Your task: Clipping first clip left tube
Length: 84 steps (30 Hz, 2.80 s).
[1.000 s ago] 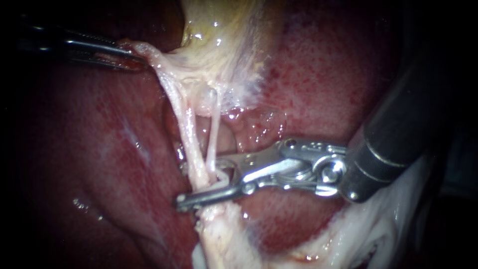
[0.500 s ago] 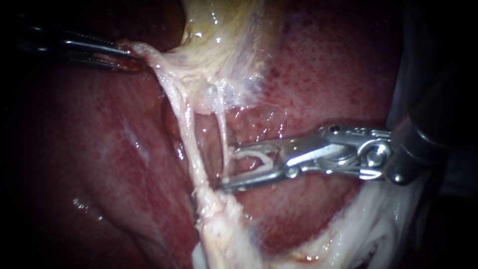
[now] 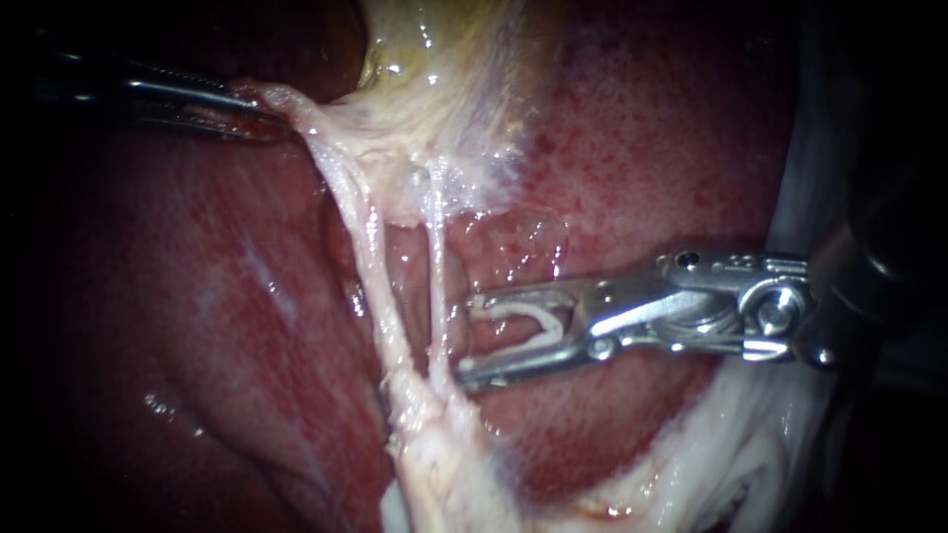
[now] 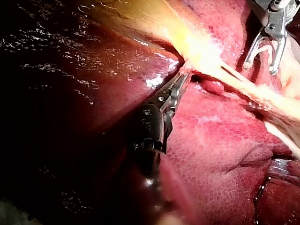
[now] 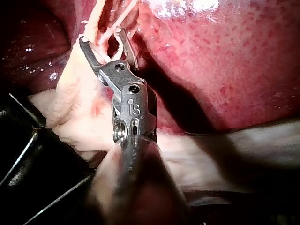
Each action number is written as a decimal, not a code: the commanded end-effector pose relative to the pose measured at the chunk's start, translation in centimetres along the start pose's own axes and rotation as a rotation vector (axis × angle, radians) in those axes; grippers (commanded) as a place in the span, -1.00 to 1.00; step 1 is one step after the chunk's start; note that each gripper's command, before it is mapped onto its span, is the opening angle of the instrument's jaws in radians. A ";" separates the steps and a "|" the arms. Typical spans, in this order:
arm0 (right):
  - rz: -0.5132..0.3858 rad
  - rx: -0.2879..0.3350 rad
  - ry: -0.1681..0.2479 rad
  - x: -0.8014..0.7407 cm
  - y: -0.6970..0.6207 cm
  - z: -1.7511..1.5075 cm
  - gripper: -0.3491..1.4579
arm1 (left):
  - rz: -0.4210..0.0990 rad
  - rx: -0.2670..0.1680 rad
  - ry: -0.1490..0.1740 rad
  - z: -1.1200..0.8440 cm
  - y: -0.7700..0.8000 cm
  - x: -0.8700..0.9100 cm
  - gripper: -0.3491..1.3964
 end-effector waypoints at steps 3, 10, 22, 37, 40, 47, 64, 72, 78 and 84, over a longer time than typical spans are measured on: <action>0.001 0.009 0.000 0.02 -0.01 0.08 -0.11 | 0.000 0.001 0.000 0.01 0.00 -0.01 -1.00; 0.001 0.030 0.016 0.01 0.03 0.18 -0.11 | 0.000 0.001 0.000 0.01 0.00 -0.01 -1.00; -0.012 0.058 0.002 -0.23 0.16 0.42 -0.11 | 0.000 0.001 0.000 0.02 0.00 -0.01 -1.00; -0.005 0.069 -0.013 -0.52 0.42 0.58 -0.07 | 0.000 0.002 0.000 0.01 0.00 -0.02 -1.00; -0.006 0.092 -0.014 -0.50 0.39 0.62 -0.07 | 0.000 0.002 0.000 0.01 0.00 -0.02 -1.00; -0.011 0.170 0.015 -0.41 0.26 0.81 -0.10 | 0.000 0.002 0.000 0.02 0.00 -0.01 -1.00; -0.022 0.227 0.006 -0.22 -0.03 1.03 -0.09 | 0.000 0.003 0.001 0.05 0.00 0.00 -1.00; -0.012 0.229 0.015 0.00 -0.23 0.99 -0.18 | 0.000 0.003 0.001 0.05 0.00 0.00 -1.00; 0.004 0.196 0.025 0.04 -0.24 0.96 -0.30 | 0.000 0.004 0.001 0.05 0.00 -0.01 -1.00; 0.003 0.179 0.001 0.03 -0.24 0.94 -0.53 | 0.000 0.004 0.001 0.06 -0.01 -0.01 -1.00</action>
